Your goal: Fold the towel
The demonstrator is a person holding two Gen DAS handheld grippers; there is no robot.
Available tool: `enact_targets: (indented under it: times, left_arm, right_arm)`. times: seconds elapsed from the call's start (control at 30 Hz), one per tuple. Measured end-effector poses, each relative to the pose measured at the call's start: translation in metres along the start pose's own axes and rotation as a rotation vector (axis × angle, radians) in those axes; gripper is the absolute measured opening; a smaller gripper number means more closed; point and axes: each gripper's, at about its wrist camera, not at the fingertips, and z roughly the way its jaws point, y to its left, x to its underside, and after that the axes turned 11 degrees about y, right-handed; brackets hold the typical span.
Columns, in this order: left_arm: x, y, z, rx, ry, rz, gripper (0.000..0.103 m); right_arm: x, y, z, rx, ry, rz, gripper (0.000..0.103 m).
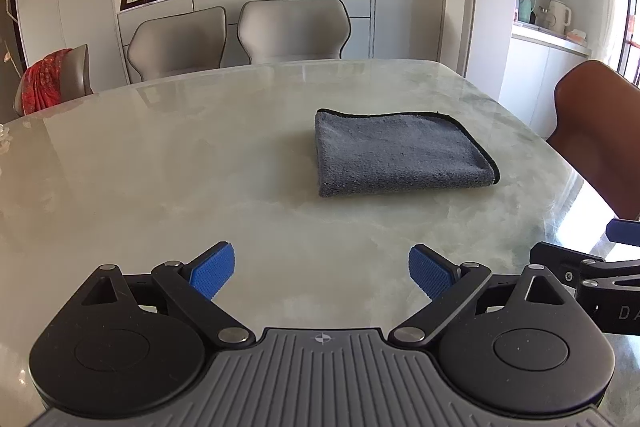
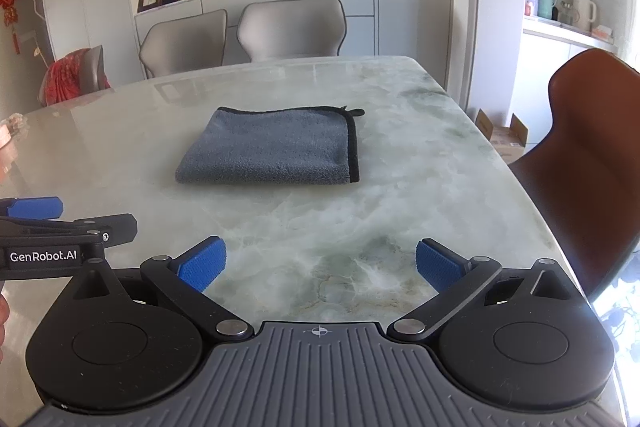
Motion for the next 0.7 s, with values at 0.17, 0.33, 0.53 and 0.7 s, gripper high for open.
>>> enact_targets:
  times: [0.17,0.33,0.53,0.7]
  left_arm:
    - [-0.0005,-0.0005,-0.0016,0.008,0.002,-0.008,0.096]
    - [0.0000,-0.0011,-0.0021,0.010,0.007,-0.005,0.090]
    - [-0.0007,-0.0014,-0.0043,-0.001,0.000,-0.005,0.090]
    - [-0.0024,-0.0005,-0.0049,-0.009,-0.002,-0.011,0.091]
  right_arm:
    - [0.0004,0.0001,-0.0024,-0.002,-0.005,0.009,0.102]
    - [-0.0003,-0.0005,-0.0043,-0.001,-0.020,0.005,0.102]
    - [-0.0004,-0.0012,-0.0032,-0.010,-0.019,0.006,0.102]
    - [-0.0003,-0.0007,-0.0021,-0.014,-0.014,0.001,0.102]
